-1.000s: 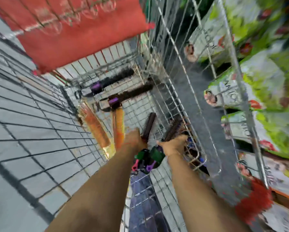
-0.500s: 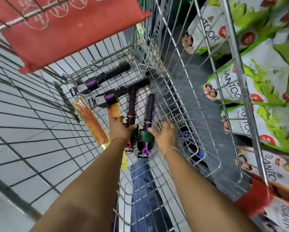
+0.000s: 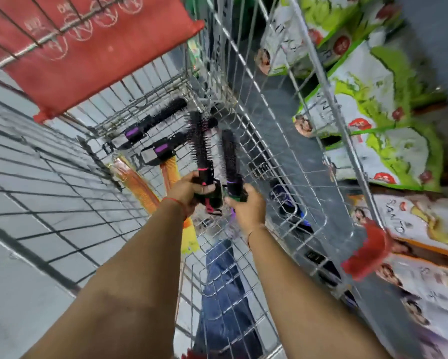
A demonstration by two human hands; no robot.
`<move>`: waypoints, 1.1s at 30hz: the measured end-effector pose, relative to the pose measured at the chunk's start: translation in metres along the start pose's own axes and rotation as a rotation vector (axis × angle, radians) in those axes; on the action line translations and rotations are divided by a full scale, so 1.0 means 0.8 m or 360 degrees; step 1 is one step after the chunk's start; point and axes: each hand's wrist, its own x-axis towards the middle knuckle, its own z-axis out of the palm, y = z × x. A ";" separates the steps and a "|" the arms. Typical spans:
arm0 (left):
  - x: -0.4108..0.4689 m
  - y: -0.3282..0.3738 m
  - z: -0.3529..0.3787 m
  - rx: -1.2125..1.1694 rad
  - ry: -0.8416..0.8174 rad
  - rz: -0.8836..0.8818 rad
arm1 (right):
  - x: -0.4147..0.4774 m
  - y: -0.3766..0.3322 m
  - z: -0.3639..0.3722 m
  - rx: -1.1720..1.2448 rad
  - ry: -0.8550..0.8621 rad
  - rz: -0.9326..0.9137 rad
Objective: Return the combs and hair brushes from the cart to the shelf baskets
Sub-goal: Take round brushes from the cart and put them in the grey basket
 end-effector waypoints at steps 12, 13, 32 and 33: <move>-0.188 0.156 0.224 0.0887 -0.1789 0.0234 | -0.183 -0.113 -0.200 0.1111 0.1634 -0.1121; -0.212 0.166 0.249 0.0948 -0.1856 0.0299 | -0.199 -0.121 -0.232 0.1181 0.1744 -0.1201; -0.336 0.065 0.603 0.2675 -0.0470 0.1696 | -0.248 -0.010 -0.571 0.0746 0.1614 -0.0073; -0.333 0.060 0.602 0.2742 -0.0403 0.1746 | -0.242 -0.005 -0.571 0.0619 0.1557 -0.0044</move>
